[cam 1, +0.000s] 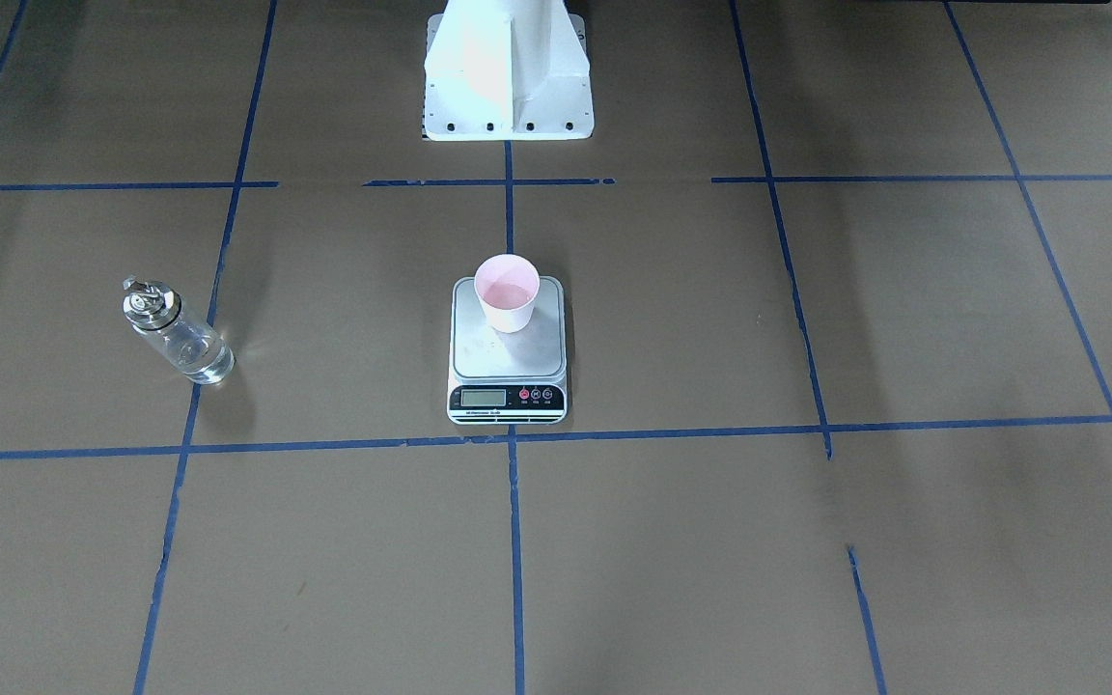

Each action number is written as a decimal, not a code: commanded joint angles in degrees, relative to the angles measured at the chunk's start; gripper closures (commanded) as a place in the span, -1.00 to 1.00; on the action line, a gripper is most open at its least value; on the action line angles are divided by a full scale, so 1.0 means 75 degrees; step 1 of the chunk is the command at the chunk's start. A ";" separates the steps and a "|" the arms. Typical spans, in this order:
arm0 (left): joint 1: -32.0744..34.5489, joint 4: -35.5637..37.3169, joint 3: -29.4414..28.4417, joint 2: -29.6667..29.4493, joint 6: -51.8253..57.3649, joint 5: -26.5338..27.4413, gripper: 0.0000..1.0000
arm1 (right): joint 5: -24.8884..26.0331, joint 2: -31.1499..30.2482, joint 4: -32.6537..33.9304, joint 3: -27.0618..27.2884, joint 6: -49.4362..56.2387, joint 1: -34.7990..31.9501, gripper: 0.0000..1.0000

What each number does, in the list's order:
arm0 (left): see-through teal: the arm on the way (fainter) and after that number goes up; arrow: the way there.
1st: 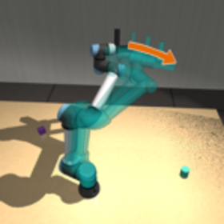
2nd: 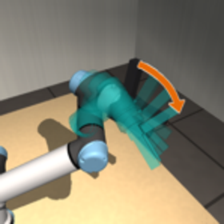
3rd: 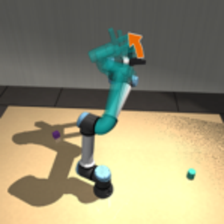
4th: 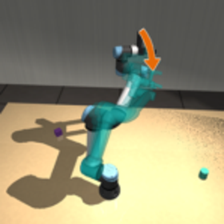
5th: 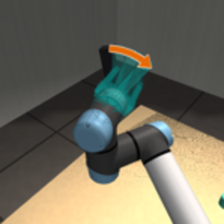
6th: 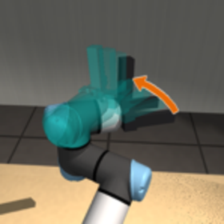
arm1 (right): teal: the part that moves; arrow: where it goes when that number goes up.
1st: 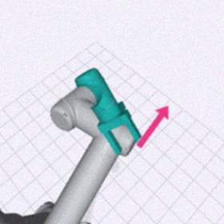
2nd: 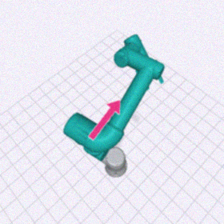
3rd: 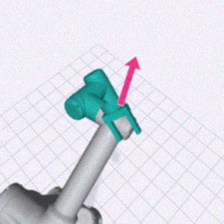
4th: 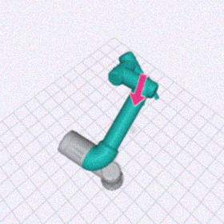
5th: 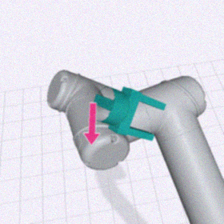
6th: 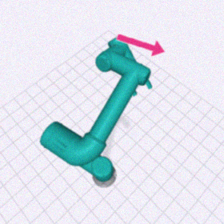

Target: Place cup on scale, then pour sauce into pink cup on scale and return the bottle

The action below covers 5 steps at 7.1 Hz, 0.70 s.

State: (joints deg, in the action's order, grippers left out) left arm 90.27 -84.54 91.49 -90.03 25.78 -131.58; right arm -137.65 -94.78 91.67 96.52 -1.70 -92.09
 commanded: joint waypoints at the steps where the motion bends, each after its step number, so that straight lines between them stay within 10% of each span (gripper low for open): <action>1: 0.0035 -0.0538 0.0024 0.0132 -0.0435 0.0001 -1.00 | 0.0013 -0.0007 0.0000 0.0021 0.0005 -0.0038 -1.00; 5: 0.0058 -0.0575 0.0036 0.0239 -0.1031 0.0001 -1.00 | 0.0060 0.0005 0.0000 0.0021 -0.0019 -0.0038 -1.00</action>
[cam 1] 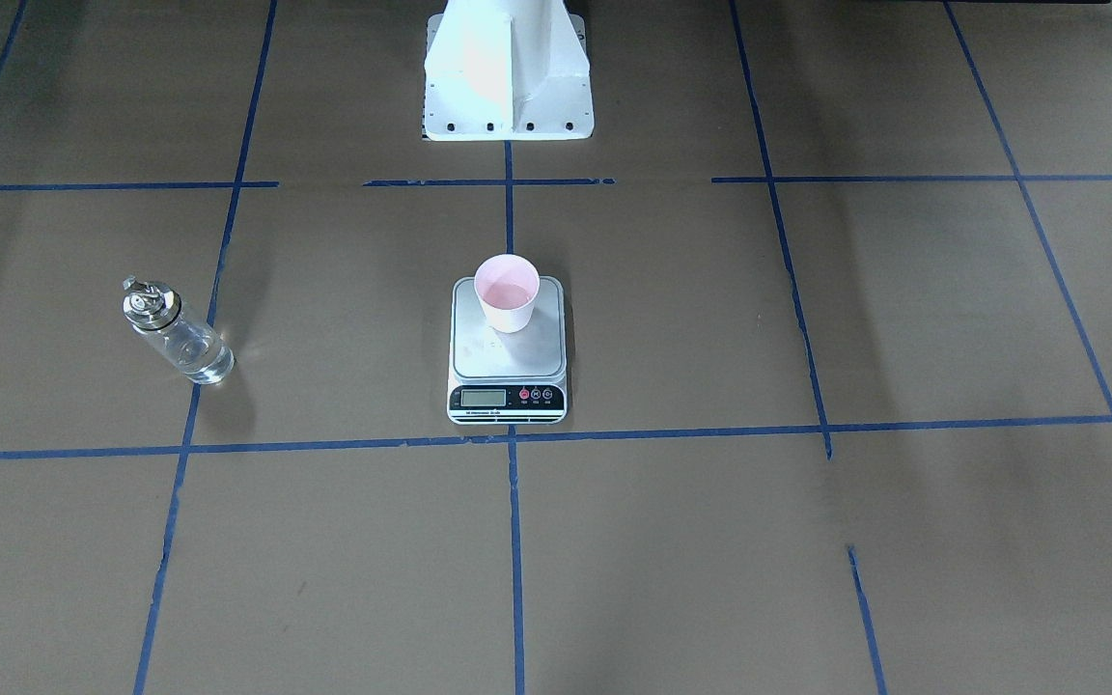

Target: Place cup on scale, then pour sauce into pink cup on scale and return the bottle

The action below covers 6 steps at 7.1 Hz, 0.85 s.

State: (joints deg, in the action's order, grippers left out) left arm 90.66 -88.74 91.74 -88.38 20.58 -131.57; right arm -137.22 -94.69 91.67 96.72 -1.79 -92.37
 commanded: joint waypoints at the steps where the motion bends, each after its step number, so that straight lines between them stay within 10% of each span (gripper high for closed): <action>1: 0.0005 -0.0016 0.0002 0.0030 -0.0435 0.0000 -1.00 | 0.0015 -0.0008 0.0000 -0.0017 -0.0077 -0.0001 -1.00; 6: 0.0041 -0.0016 -0.0022 0.0030 -0.1044 -0.0012 -1.00 | 0.0670 -0.0090 -0.0819 -0.0017 -0.0629 -0.0001 -1.00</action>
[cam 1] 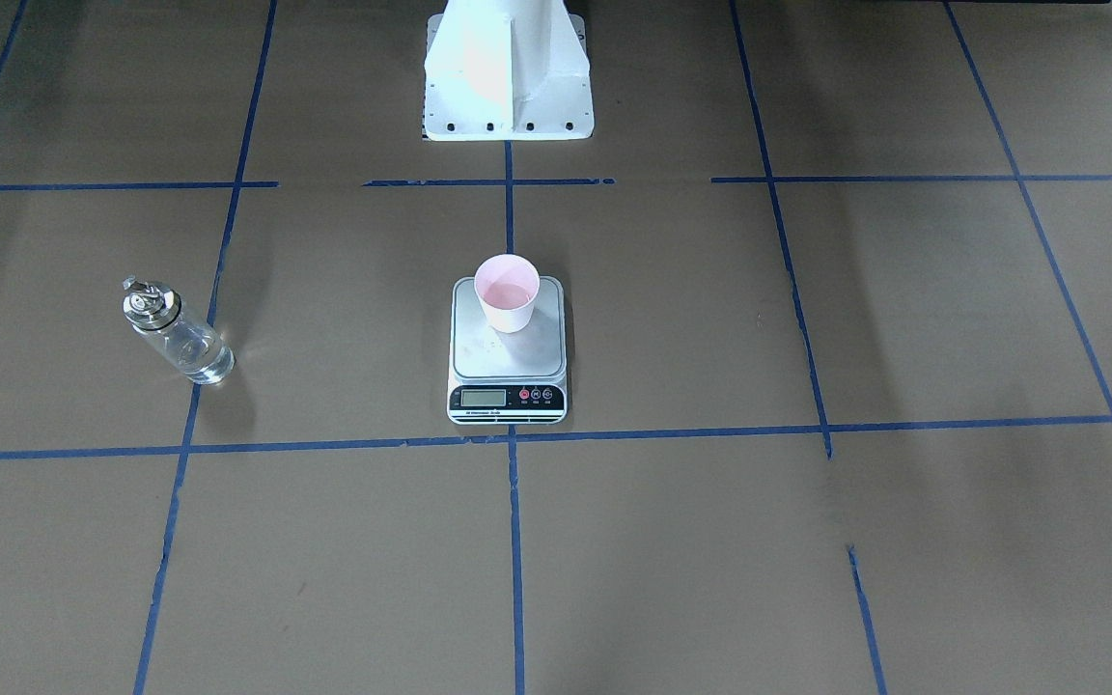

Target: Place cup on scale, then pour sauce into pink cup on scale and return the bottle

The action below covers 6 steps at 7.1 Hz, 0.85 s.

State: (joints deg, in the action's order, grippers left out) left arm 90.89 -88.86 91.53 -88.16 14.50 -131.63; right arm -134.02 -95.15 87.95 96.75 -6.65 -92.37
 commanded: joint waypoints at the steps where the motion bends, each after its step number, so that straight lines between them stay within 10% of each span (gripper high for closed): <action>1: 0.0010 0.0000 -0.0005 0.0000 -0.0234 0.0007 -1.00 | 0.0210 -0.0040 -0.0336 -0.0020 0.0008 0.0000 -1.00; 6: 0.0010 -0.0023 0.0041 -0.0011 -0.0199 -0.0004 -1.00 | 0.0221 -0.0040 -0.0336 -0.0020 0.0008 0.0012 -1.00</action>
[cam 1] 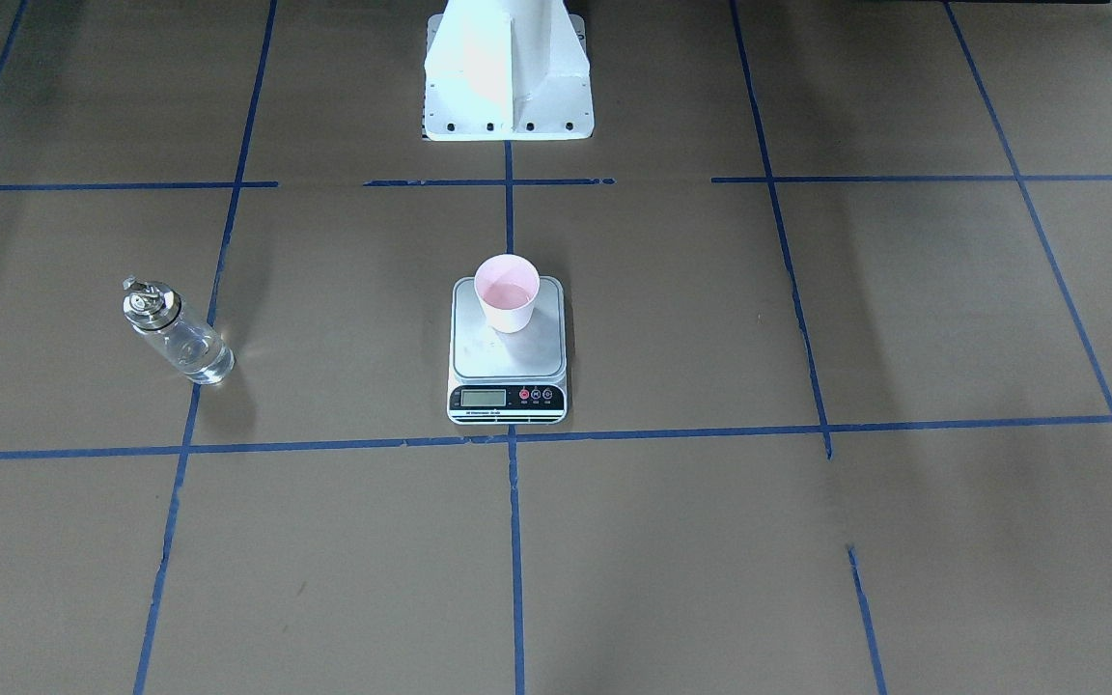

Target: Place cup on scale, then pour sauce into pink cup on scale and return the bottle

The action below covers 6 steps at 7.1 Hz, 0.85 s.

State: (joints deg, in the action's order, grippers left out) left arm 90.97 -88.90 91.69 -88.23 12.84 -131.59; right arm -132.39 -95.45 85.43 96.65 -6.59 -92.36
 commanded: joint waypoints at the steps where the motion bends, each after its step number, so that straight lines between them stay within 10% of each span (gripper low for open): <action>1: 0.0012 -0.0226 0.0033 -0.0013 0.0022 -0.0009 -1.00 | 0.0003 0.0000 -0.0001 0.0004 0.0000 0.0010 -1.00; 6: 0.0258 -0.0732 0.0396 -0.0154 0.0011 0.0003 -1.00 | -0.0009 0.0000 -0.0001 0.0016 0.0000 -0.0002 -1.00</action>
State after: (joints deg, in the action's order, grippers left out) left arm 92.82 -94.29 94.01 -89.28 12.93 -131.51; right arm -132.45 -95.45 85.43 96.81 -6.59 -92.37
